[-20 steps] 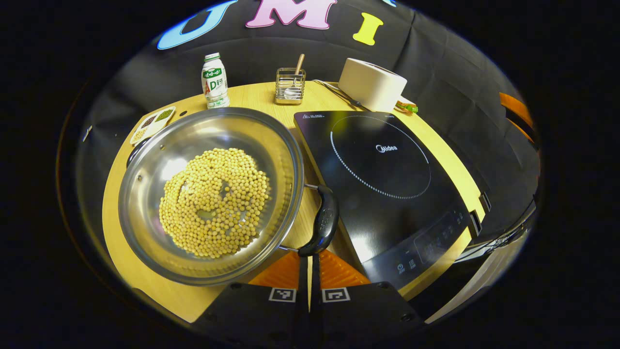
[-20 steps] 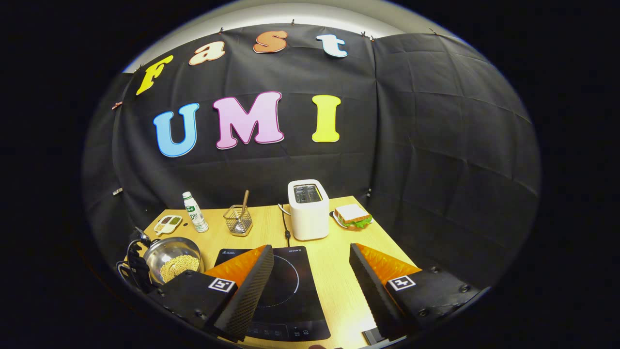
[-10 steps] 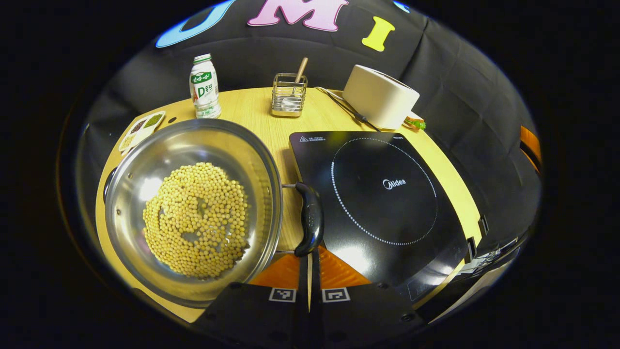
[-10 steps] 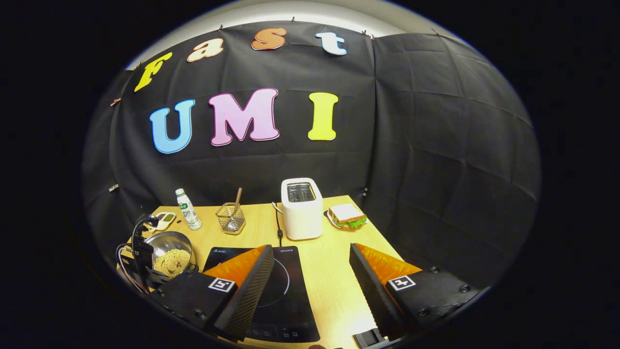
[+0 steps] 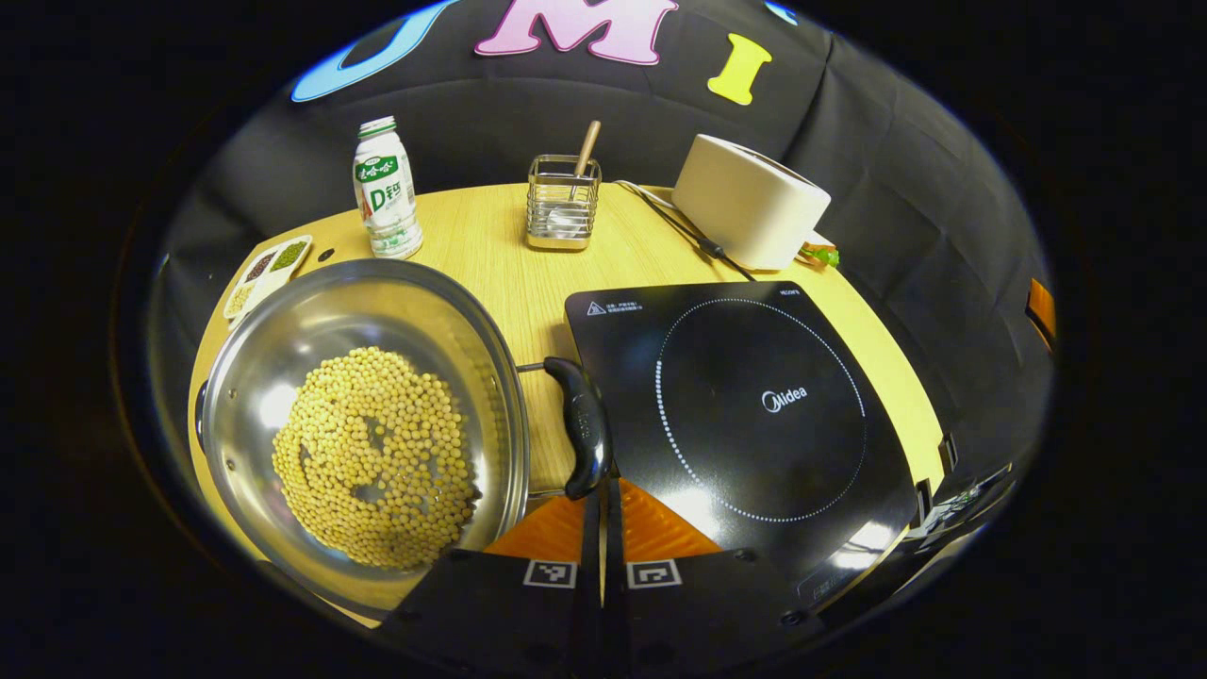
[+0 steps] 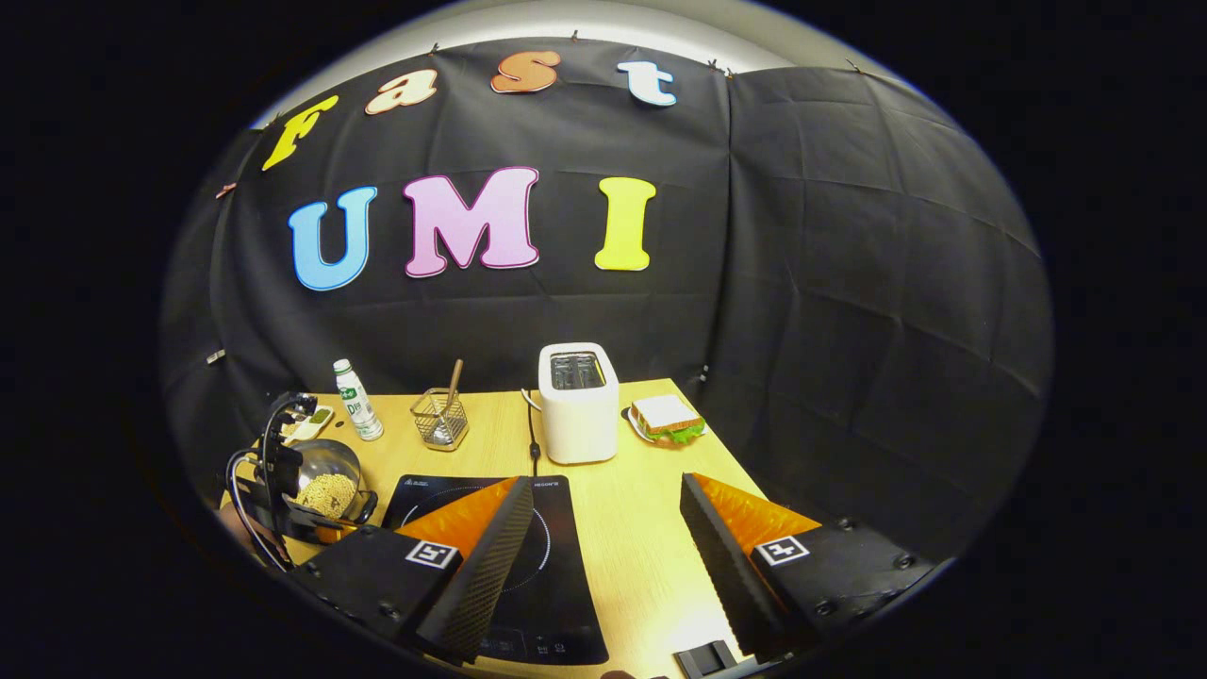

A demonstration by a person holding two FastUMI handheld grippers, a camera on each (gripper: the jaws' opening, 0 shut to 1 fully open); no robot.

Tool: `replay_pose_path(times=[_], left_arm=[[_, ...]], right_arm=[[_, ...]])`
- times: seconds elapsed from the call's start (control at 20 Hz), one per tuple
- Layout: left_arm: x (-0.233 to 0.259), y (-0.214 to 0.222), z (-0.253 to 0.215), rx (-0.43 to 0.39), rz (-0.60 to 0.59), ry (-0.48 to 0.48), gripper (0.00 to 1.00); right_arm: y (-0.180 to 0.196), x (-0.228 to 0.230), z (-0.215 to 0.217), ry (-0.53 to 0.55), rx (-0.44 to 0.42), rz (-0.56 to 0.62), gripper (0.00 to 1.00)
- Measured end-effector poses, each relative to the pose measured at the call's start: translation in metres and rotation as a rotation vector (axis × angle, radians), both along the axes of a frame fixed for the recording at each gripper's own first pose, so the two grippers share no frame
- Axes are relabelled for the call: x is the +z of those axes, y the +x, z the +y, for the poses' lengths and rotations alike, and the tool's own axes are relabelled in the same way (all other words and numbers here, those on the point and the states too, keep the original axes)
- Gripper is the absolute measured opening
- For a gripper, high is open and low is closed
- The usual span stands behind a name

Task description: First push the handle of the pot to place it horizontally, then grasp the pot with both hands and set it on the induction cooktop.

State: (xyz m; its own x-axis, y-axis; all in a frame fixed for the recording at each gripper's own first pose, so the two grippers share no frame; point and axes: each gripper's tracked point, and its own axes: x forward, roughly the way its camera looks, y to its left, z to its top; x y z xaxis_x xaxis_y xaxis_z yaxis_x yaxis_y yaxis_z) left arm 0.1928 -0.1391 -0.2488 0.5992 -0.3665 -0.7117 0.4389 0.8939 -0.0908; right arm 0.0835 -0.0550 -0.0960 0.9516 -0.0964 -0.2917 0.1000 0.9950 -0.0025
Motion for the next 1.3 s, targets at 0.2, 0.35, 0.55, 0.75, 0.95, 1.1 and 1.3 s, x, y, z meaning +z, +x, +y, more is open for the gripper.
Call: replay_pose_path(times=[0.2,0.35,0.55,0.75,0.95,1.1,1.3], left_arm=[[0.003,0.007,0.0,0.037,-0.013,-0.003,0.05],[0.013,-0.003,0.007,0.04,-0.033,-0.013,0.05],[0.058,-0.031,0.031,0.052,-0.156,-0.103,0.05],[0.116,-0.046,0.104,0.158,-0.358,-0.089,0.11],[0.162,-0.056,0.166,0.238,-0.479,-0.096,0.99],[0.179,-0.054,0.21,0.303,-0.51,-0.109,0.95],[0.176,-0.035,0.263,0.346,-0.513,-0.088,0.95]], right_arm=[[-0.002,0.001,0.003,-0.009,0.008,-0.002,0.98],[-0.002,0.0,0.01,-0.01,0.021,0.001,0.99],[0.005,-0.008,0.033,0.022,0.05,0.025,0.98],[0.017,-0.018,0.085,0.065,0.132,0.057,0.98],[0.029,-0.032,0.161,0.121,0.258,0.129,0.99],[0.036,-0.046,0.212,0.141,0.324,0.206,0.99],[0.052,-0.061,0.271,0.169,0.382,0.251,0.99]])
